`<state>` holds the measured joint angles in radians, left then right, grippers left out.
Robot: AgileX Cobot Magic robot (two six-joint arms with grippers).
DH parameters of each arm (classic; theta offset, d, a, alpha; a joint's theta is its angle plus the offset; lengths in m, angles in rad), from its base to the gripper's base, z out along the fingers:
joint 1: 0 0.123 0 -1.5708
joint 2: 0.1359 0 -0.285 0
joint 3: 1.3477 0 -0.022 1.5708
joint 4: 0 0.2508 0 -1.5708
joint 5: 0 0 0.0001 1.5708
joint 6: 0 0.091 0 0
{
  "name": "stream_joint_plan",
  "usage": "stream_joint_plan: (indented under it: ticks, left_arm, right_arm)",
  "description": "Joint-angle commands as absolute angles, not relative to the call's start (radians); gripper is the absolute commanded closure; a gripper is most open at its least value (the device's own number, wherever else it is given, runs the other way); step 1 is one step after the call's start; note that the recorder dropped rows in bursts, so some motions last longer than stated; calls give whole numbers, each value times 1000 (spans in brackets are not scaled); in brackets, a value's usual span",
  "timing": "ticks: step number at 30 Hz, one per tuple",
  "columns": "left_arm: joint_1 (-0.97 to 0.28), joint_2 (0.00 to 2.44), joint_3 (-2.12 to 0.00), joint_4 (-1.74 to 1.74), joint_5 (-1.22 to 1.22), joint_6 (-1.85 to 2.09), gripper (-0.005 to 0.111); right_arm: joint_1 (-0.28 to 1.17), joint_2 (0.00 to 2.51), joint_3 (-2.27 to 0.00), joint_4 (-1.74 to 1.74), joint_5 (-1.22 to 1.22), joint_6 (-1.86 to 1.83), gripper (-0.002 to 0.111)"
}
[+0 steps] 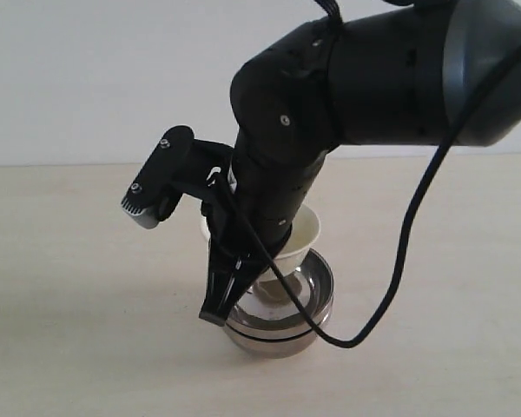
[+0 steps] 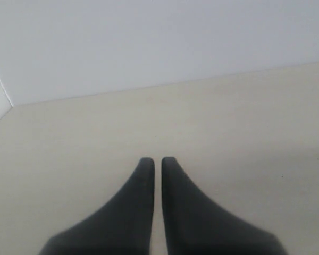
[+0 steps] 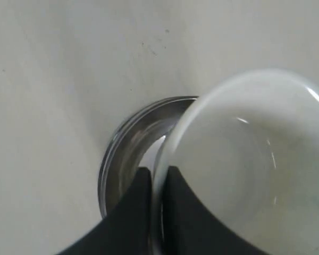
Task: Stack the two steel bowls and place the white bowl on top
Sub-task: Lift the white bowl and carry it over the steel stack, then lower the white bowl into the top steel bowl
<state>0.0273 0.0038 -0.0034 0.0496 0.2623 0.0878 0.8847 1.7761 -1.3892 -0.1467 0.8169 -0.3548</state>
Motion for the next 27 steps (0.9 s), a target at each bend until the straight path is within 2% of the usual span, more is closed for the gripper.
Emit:
stream_joint_plan:
  ticks: [1, 27]
  left_arm:
    - [30, 0, 0, 41, 254, 78, 103]
    - [30, 0, 0, 41, 254, 78, 103]
  right_arm:
    - [878, 1762, -1361, -139, 774, -349, 108]
    - [877, 1766, -1297, -138, 730, -322, 108]
